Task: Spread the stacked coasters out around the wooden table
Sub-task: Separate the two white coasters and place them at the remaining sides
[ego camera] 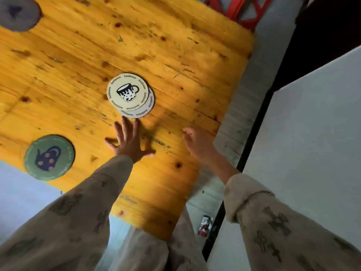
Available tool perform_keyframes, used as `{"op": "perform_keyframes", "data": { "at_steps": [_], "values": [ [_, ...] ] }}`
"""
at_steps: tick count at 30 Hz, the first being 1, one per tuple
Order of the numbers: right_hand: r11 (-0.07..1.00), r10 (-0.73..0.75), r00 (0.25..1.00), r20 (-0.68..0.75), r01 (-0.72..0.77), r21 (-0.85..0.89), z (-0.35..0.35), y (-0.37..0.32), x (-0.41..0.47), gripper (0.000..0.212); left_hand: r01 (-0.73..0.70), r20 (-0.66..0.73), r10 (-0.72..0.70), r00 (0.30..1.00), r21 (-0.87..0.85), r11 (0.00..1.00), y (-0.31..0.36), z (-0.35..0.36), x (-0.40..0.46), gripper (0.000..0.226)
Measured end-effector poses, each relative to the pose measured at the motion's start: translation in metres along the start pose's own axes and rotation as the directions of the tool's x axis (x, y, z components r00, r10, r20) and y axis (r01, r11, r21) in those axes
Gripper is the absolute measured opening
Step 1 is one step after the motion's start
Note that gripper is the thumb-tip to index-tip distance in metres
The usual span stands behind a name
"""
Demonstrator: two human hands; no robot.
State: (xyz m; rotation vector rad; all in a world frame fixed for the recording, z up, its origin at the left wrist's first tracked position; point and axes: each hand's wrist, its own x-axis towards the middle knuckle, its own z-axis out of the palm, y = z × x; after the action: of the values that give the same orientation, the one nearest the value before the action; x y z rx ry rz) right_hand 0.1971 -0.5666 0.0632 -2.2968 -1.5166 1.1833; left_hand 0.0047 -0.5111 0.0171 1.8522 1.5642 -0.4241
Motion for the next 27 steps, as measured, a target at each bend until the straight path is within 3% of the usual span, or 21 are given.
{"op": "perform_keyframes", "data": {
  "at_steps": [4, 7, 16, 22, 27],
  "values": [
    [0.977, -0.165, 0.985, 0.040, 0.169, -0.129, 0.004, -0.035, 0.057, 0.037, 0.016, -0.044, -0.015, 0.999, 0.030, 0.999, 0.000, 0.005, 0.002, 0.124],
    [0.949, -0.272, 0.962, -0.010, 0.266, -0.169, 0.010, -0.063, 0.097, 0.036, 0.020, -0.069, -0.017, 0.997, 0.035, 0.999, -0.003, 0.009, 0.004, 0.127],
    [0.975, -0.147, 0.988, -0.038, 0.138, -0.177, 0.023, -0.123, 0.185, 0.056, 0.075, -0.061, -0.073, 0.995, 0.034, 0.997, -0.002, 0.012, 0.007, 0.131],
    [0.984, -0.085, 0.991, -0.101, 0.068, -0.166, 0.026, -0.128, 0.192, 0.048, 0.090, -0.039, -0.089, 0.995, 0.032, 0.995, 0.001, 0.009, 0.006, 0.132],
    [0.998, -0.053, 0.992, -0.117, 0.054, 0.008, 0.019, -0.130, 0.193, 0.027, 0.097, -0.025, -0.097, 0.995, 0.024, 0.995, 0.002, 0.006, 0.005, 0.132]
  ]
}}
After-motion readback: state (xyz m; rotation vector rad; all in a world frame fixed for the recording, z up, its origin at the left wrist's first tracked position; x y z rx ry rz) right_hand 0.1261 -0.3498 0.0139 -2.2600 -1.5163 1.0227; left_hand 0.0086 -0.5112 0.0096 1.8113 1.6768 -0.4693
